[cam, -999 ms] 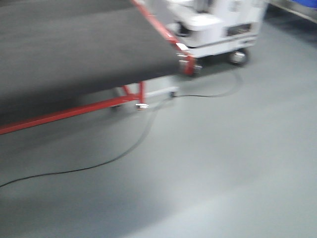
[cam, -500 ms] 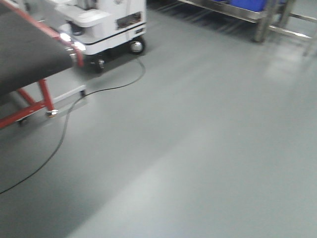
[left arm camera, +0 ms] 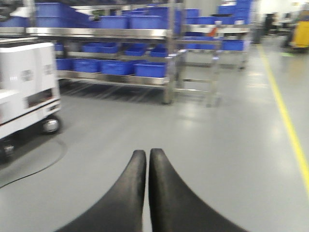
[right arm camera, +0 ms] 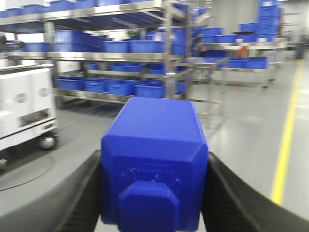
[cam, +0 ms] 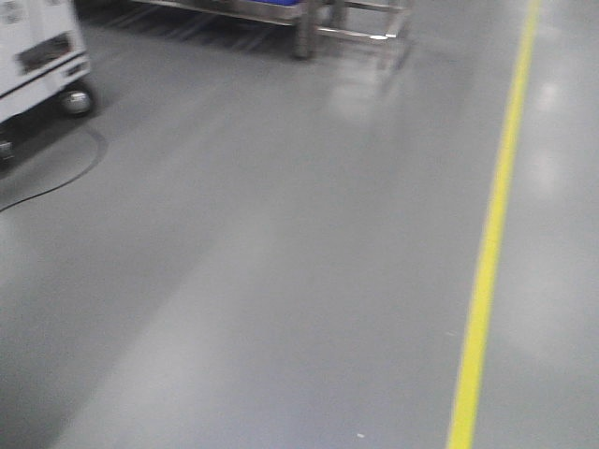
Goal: Pour parts from conveyor to right shelf
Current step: 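Drive the base away from the conveyor holding the part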
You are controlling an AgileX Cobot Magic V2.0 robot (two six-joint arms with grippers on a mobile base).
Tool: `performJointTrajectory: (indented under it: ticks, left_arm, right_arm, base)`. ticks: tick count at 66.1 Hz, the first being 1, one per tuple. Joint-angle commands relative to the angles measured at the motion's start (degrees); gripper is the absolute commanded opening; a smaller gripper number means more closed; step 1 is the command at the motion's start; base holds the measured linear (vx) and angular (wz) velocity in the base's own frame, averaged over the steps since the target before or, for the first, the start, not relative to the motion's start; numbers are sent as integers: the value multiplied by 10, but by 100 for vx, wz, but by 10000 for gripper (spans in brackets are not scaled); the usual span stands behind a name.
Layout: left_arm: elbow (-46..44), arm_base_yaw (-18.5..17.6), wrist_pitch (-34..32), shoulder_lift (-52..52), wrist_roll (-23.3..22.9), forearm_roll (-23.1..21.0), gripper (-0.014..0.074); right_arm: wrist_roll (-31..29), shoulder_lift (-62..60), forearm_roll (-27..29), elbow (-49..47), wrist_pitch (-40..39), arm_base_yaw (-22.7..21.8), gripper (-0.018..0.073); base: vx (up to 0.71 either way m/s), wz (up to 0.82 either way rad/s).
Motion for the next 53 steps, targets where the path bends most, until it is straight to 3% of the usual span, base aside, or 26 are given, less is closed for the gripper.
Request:
performJointTrajectory:
  ticks: [1, 29, 53]
  left_arm:
    - [-11, 1, -45, -6, -4, -4, -6]
    - [-11, 1, -45, -6, -4, -4, -6]
    - [-11, 1, -45, -6, -4, -4, -6]
  right_arm:
    - [-3, 6, 0, -16, -46, -1, -4]
    - [-3, 6, 0, -16, -46, -1, -4]
    - [-3, 6, 0, -16, -46, -1, -4]
  base:
    - [-7, -94]
    - [3, -95]
    - [13, -50]
